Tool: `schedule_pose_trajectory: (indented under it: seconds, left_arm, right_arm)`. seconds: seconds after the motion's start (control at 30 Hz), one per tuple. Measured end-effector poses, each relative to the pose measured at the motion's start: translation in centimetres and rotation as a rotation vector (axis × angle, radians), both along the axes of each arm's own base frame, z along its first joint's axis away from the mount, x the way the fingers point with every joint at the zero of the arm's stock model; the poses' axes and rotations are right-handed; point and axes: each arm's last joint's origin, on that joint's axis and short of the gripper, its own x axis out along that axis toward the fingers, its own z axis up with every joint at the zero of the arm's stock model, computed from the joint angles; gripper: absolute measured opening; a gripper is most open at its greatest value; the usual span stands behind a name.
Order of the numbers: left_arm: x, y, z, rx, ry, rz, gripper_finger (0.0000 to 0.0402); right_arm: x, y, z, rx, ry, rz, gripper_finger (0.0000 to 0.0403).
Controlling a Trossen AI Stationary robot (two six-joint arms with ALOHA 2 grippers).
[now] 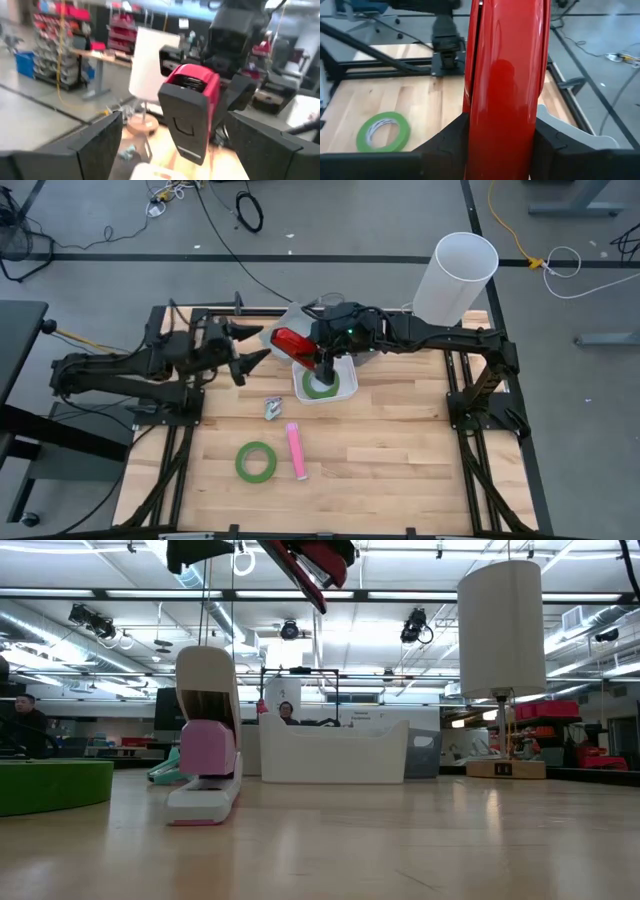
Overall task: Pick and place Stapler, Stapler remover, tape
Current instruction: Put the red stapler into the gray bin
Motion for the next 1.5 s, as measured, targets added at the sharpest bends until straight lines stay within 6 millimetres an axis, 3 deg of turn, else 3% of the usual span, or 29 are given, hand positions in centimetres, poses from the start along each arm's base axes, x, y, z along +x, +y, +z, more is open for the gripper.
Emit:
schedule_pose_trajectory:
  seconds: [0.4, 1.0, 1.5]
  left_arm:
    - [2.1, 1.1, 3.3, -0.009, 0.081, -0.197, 0.0357]
    - [5.7, 1.5, 0.9, -0.050, 0.213, -0.298, 0.0356]
    - [6.1, 1.5, 0.6, -0.062, 0.225, -0.314, 0.0314]
  right_arm:
    - [-0.2, 0.2, -0.3, -0.014, 0.041, 0.070, 0.0151]
    - [-0.9, -0.8, -1.2, 0.032, 0.140, 0.126, 0.0151]
    - [-1.2, -0.9, -1.5, 0.047, 0.184, 0.134, 0.0151]
